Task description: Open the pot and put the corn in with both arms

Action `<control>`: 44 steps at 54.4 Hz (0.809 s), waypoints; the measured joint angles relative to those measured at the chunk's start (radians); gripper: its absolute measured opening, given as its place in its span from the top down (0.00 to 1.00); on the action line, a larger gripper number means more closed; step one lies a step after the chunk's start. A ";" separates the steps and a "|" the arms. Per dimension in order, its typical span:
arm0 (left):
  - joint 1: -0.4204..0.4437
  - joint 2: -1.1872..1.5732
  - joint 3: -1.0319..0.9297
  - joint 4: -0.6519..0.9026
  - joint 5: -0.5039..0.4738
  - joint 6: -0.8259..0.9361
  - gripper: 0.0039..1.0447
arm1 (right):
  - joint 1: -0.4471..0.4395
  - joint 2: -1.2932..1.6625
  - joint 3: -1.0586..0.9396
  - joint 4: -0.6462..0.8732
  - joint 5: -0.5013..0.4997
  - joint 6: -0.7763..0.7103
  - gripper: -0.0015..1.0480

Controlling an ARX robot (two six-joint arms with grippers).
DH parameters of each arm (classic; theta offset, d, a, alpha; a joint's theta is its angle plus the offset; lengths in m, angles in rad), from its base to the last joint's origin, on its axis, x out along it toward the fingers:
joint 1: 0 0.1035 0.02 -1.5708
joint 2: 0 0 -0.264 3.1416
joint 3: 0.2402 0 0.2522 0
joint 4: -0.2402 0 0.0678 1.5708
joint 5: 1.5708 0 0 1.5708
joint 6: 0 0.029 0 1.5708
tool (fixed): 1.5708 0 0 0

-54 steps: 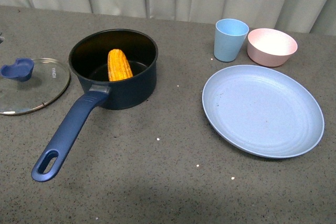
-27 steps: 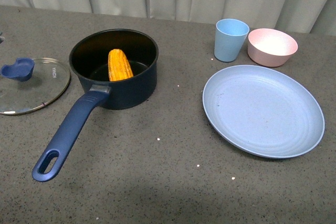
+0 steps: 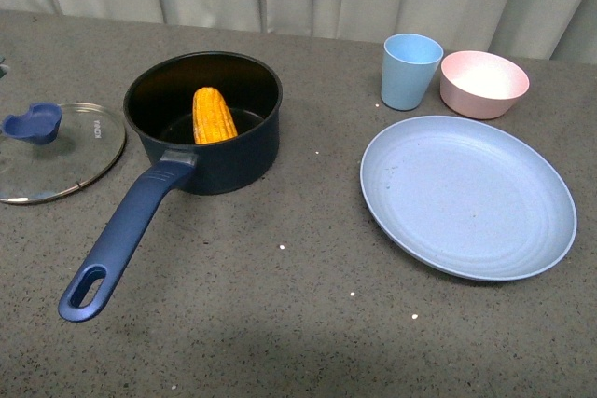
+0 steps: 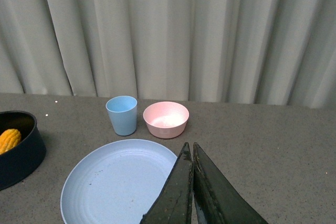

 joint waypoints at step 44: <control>0.000 0.000 0.000 0.000 0.000 0.000 0.06 | 0.000 -0.001 0.000 -0.002 0.000 0.000 0.09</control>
